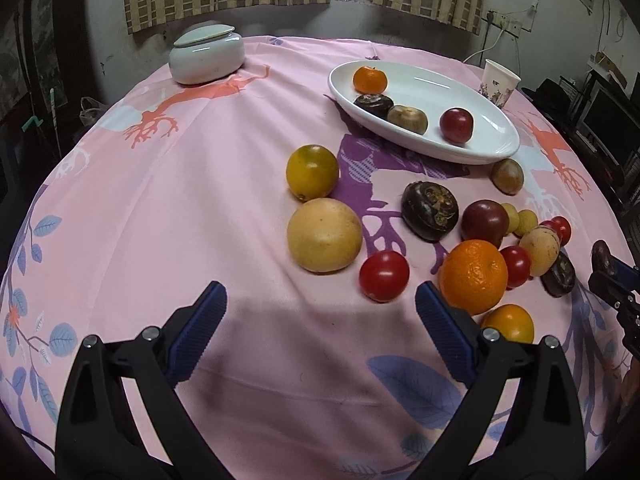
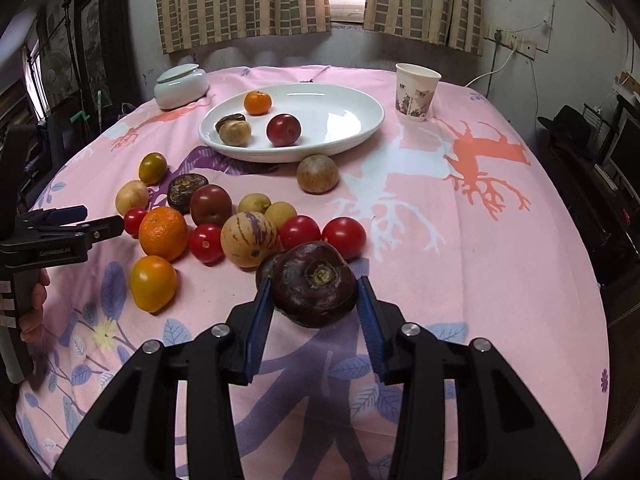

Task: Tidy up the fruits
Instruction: 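Grasp a dark purple fruit with the right gripper while the left gripper grasps a pale yellow pear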

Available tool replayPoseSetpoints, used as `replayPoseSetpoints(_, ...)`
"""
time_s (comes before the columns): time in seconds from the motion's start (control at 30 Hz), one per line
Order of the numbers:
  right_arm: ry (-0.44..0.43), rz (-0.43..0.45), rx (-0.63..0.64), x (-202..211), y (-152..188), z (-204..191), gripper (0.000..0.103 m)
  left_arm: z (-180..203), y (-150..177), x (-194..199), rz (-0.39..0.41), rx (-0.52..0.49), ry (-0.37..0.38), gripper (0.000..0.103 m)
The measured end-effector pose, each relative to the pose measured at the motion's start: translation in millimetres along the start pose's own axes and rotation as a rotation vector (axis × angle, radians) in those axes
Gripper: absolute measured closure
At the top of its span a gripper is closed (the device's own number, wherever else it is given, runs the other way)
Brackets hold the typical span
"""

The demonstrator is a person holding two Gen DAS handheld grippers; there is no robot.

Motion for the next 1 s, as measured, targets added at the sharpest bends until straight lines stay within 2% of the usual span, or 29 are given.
replayPoseSetpoints(0.23, -0.015, 0.019, 0.036, 5.5, 0.9, -11.0, 0.061, 12.3, 6.0, -9.8, -0.034, -0.022, 0.069, 0.007)
replayPoseSetpoints(0.37, -0.024, 0.032, 0.046, 8.7, 0.9, -14.1, 0.061, 7.9, -0.8, -2.1, 0.025, -0.014, 0.047, 0.007)
replayPoseSetpoints(0.5, -0.029, 0.035, 0.047, 9.9, 0.9, -14.8, 0.061, -11.2, -11.2, 2.8, 0.07, 0.042, -0.002, 0.007)
replayPoseSetpoints(0.6, -0.035, 0.035, 0.047, 9.6, 0.8, -14.7, 0.061, -25.1, -14.6, -5.0, 0.059, 0.101, -0.03, 0.007)
replayPoseSetpoints(0.67, -0.04, 0.033, 0.044, 9.4, 1.1, -15.4, 0.061, -29.0, -13.2, -14.1, 0.015, 0.136, -0.028, 0.008)
replayPoseSetpoints(0.8, -0.044, 0.022, 0.045, 7.4, 2.3, -15.7, 0.061, -26.6, -20.1, -14.4, -0.008, 0.188, 0.021, 0.012)
replayPoseSetpoints(0.9, -0.048, 0.017, 0.044, 5.8, 3.1, -16.2, 0.061, -23.6, -26.9, -26.1, -0.049, 0.198, 0.038, 0.022)
replayPoseSetpoints(0.97, -0.047, 0.013, 0.043, 4.7, 3.0, -15.9, 0.061, -26.6, -32.6, -33.0, -0.074, 0.236, 0.045, 0.036)
replayPoseSetpoints(1.0, -0.046, 0.013, 0.042, 4.2, 3.0, -15.6, 0.061, -28.0, -34.9, -37.6, -0.098, 0.252, 0.049, 0.037)
Point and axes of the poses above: each gripper's, at about its wrist camera, not at the fingertips, and x roughly against the way its jaws point, z to its right, y to its underside, the point moved 3 cm from there along -x, roughly the way its jaws point, and after that the axes turned 9 degrees about y, right-handed, at the moved point
